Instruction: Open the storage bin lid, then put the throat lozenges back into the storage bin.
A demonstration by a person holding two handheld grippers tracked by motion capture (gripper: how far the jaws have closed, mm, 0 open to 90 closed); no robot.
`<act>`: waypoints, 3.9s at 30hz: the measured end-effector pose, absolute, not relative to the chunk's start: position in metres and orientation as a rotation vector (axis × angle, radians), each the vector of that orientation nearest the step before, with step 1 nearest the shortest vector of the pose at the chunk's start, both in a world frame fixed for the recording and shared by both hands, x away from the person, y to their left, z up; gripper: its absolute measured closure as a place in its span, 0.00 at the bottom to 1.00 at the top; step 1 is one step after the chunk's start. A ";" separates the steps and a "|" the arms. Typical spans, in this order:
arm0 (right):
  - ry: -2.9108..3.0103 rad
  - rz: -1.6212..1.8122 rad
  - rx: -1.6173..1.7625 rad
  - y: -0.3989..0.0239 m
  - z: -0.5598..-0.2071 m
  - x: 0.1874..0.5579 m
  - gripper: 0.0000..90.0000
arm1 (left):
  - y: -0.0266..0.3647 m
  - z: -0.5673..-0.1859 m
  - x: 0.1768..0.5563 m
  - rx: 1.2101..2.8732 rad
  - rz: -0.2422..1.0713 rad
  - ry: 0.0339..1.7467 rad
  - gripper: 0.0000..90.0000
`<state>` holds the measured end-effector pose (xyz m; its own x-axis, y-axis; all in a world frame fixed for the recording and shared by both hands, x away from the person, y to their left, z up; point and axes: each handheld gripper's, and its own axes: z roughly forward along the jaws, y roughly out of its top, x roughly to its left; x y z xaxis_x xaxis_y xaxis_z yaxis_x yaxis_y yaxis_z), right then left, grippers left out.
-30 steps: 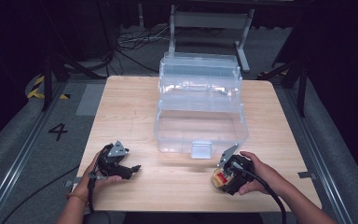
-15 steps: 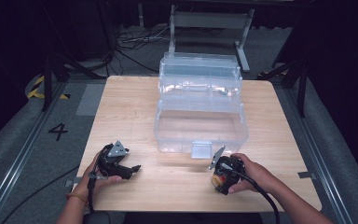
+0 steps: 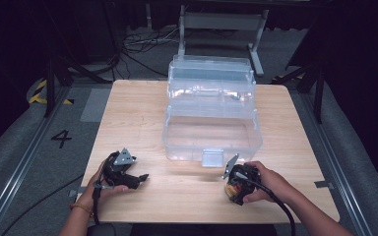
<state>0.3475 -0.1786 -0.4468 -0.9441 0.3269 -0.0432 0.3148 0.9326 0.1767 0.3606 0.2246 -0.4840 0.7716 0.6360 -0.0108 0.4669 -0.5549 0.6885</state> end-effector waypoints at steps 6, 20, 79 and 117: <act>3.004 0.277 0.517 -0.190 -0.438 0.345 0.23 | 0.225 -0.484 0.361 2.262 0.311 0.817 0.20; 2.964 0.307 0.572 -0.214 -0.414 0.345 0.23 | 0.225 -0.484 0.361 2.262 0.312 0.817 0.20; 2.793 0.338 0.581 -0.230 -0.315 0.424 0.23 | 0.224 -0.484 0.361 2.264 0.309 0.816 0.19; 2.912 0.289 0.508 -0.205 -0.354 0.484 0.23 | 0.224 -0.484 0.361 2.265 0.307 0.816 0.19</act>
<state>0.4837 -0.2045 -0.3537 -0.9273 0.3495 -0.1340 0.3164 0.9231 0.2186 0.3614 0.2244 -0.4840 0.7737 0.6335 -0.0134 0.4678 -0.5568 0.6863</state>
